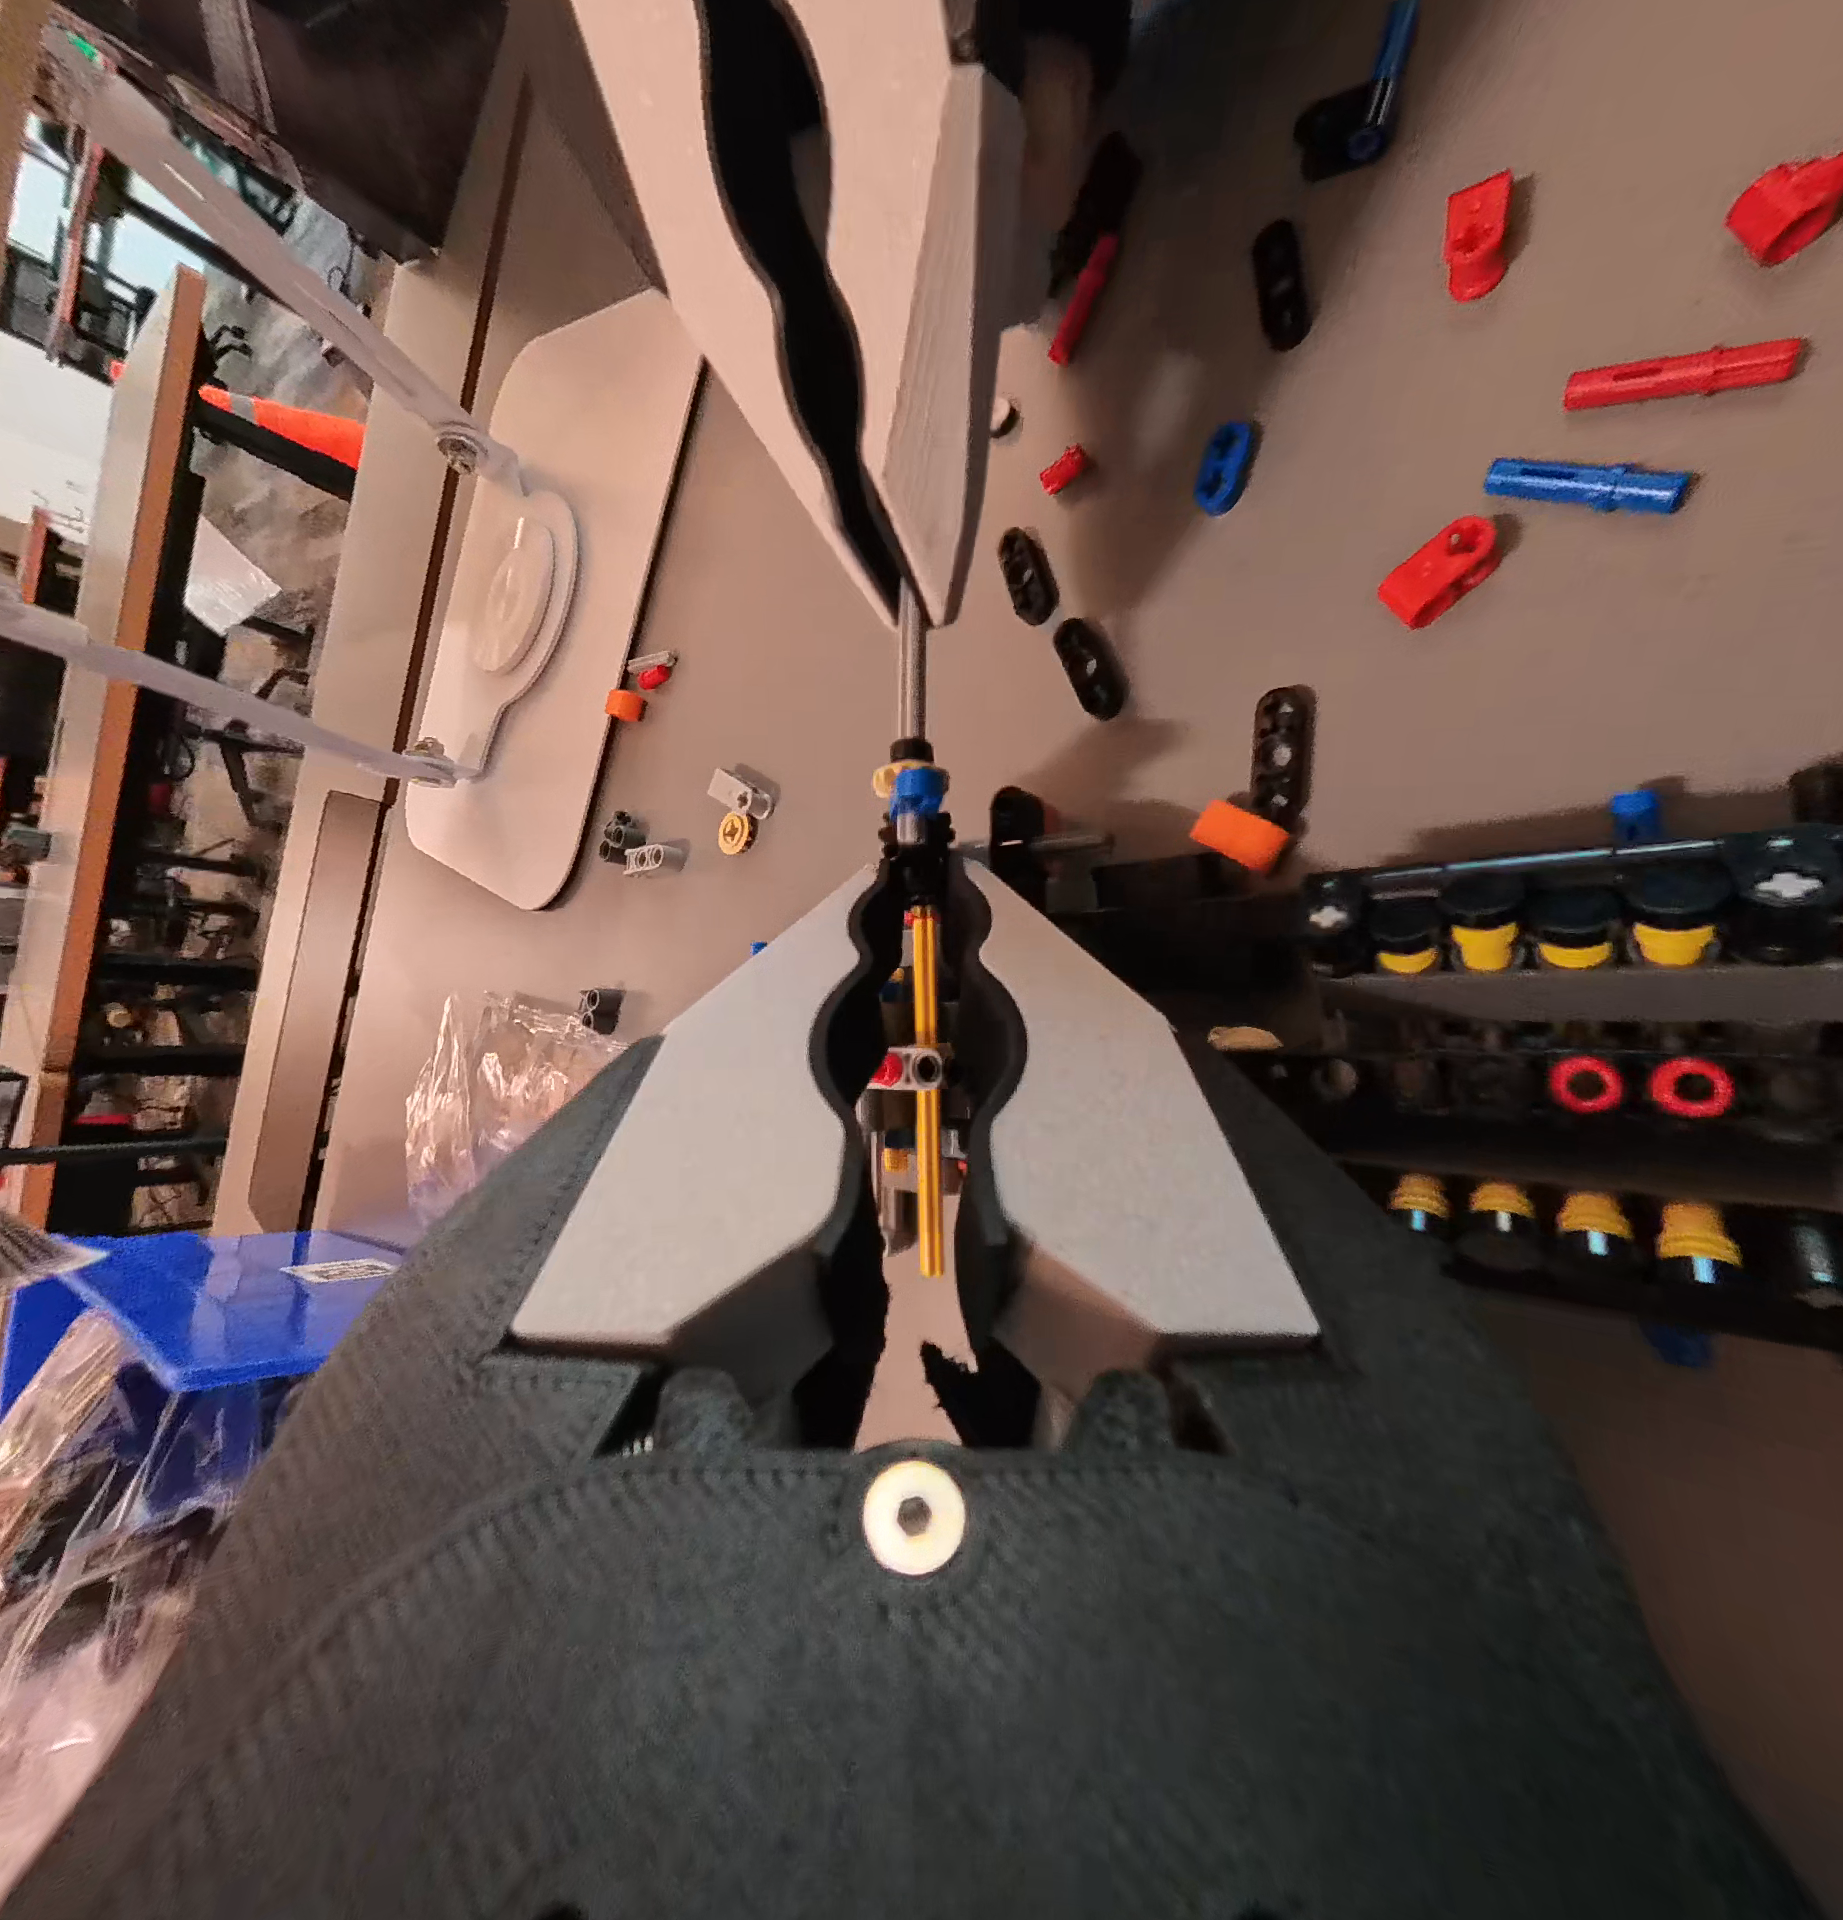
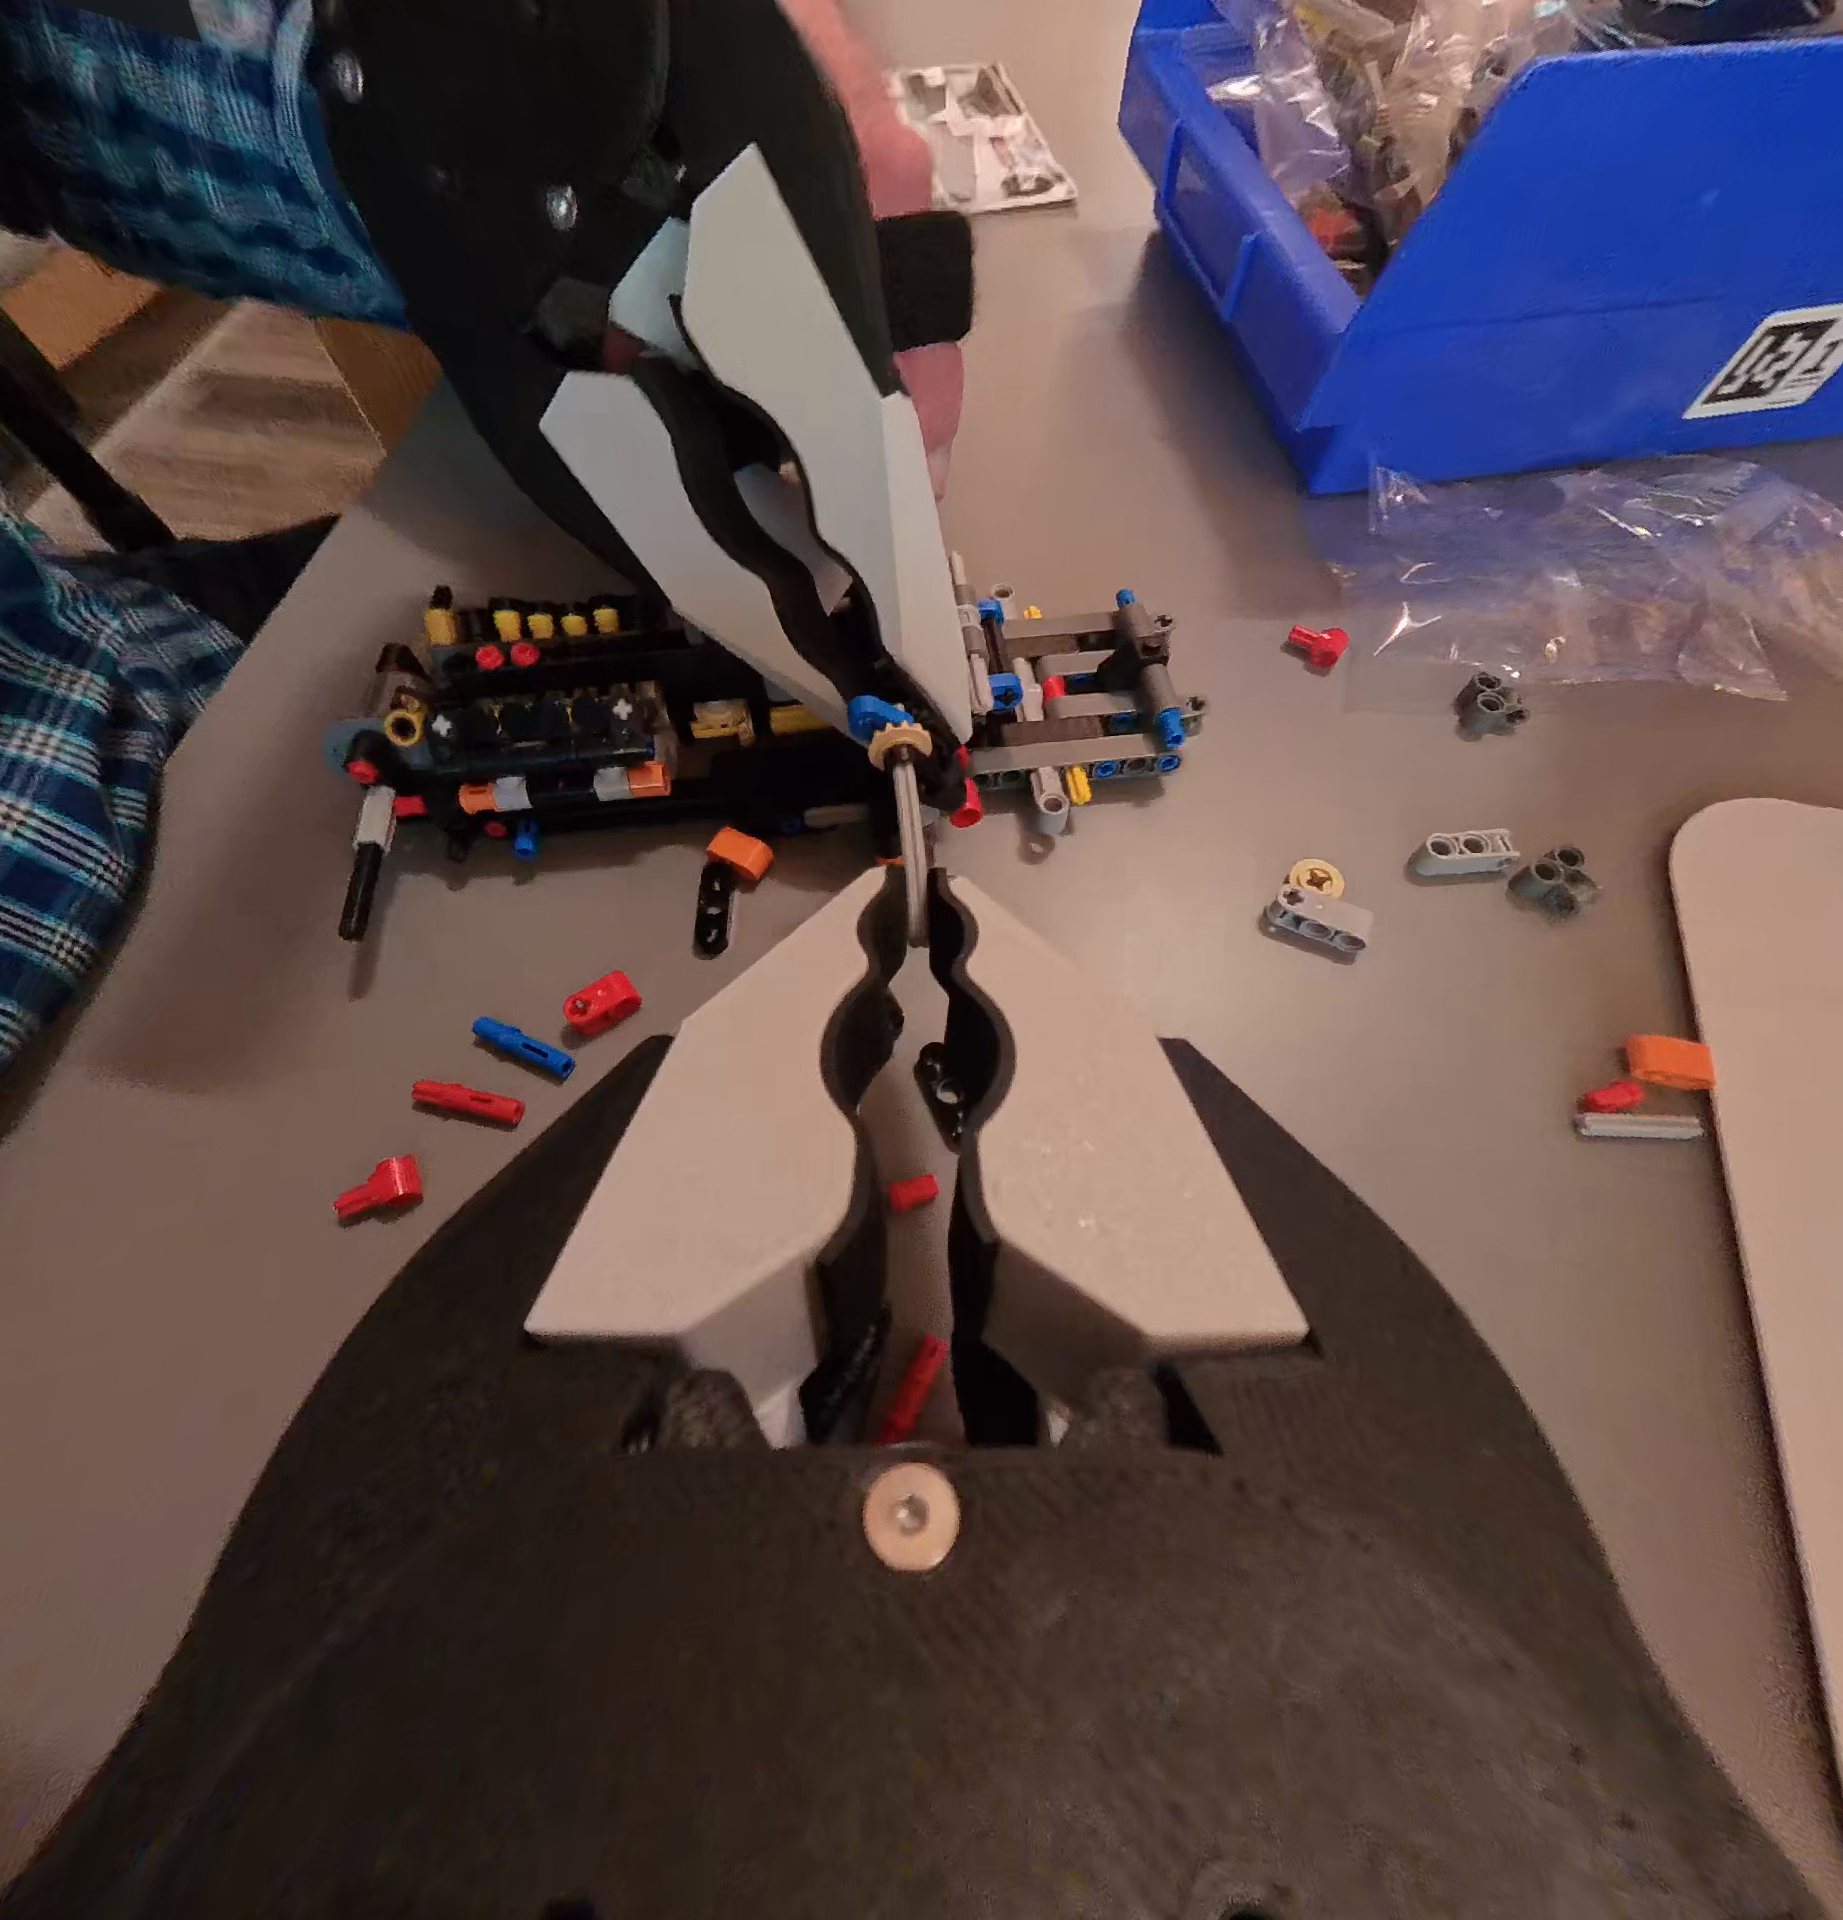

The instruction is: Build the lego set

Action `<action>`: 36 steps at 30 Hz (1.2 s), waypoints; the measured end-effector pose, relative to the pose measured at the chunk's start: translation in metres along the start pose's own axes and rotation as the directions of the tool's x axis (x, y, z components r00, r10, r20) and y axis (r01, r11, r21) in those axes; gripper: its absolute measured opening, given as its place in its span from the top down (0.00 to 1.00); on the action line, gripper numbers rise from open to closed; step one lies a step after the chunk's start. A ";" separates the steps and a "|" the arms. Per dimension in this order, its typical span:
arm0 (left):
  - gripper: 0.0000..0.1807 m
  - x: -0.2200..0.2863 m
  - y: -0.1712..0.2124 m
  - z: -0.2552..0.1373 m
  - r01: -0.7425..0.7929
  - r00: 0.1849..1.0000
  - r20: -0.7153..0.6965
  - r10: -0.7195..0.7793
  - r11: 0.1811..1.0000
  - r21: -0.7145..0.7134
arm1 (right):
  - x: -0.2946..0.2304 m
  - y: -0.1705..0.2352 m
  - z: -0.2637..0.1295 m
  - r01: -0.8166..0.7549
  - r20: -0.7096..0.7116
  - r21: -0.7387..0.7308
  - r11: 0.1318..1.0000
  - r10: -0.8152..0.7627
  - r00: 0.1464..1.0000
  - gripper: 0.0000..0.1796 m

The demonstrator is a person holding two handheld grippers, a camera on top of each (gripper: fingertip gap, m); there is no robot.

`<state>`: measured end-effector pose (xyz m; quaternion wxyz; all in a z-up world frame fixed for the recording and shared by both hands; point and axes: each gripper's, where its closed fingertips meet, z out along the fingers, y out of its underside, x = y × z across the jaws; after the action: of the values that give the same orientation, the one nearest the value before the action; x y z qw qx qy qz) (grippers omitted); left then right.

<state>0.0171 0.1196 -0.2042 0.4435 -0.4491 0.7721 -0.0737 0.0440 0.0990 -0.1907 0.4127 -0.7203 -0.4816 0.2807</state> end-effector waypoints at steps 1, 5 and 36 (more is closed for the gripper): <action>0.97 0.000 0.000 0.000 -0.005 1.000 0.005 0.005 1.000 0.000 | 0.001 0.001 0.000 -0.006 0.000 0.004 1.000 0.006 1.000 0.99; 0.97 0.000 -0.001 0.000 0.002 1.000 0.001 -0.002 1.000 0.020 | 0.001 0.002 -0.002 0.023 0.004 -0.009 1.000 -0.023 1.000 0.99; 0.95 0.002 -0.018 0.000 0.048 0.999 -0.009 -0.047 0.993 0.104 | -0.007 -0.001 -0.001 0.067 0.023 -0.009 0.998 -0.067 0.998 1.00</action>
<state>0.0284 0.1075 -0.1961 0.4618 -0.4434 0.7578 -0.1260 0.0417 0.0919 -0.1893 0.4129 -0.7026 -0.5115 0.2727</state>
